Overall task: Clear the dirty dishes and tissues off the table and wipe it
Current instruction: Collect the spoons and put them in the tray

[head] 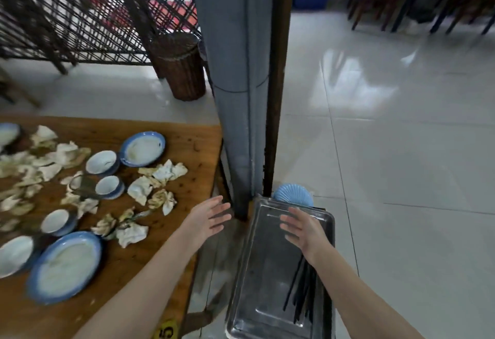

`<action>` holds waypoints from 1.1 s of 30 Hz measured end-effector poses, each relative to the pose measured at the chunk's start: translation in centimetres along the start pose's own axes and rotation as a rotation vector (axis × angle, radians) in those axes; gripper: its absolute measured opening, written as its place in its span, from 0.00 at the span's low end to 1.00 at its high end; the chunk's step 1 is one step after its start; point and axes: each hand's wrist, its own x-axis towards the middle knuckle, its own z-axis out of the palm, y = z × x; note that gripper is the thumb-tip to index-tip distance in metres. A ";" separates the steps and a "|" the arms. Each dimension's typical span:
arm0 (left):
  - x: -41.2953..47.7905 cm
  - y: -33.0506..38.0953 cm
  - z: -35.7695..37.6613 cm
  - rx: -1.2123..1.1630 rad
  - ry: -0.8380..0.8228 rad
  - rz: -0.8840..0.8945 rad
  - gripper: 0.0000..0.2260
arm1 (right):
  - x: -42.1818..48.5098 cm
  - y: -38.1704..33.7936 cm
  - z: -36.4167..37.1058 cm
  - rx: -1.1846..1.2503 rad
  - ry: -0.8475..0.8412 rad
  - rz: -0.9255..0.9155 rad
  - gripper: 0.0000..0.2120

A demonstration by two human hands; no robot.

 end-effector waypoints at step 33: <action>-19.3 -3.6 -45.9 -0.309 0.269 0.110 0.23 | -15.7 17.3 39.9 -0.505 -0.244 0.019 0.17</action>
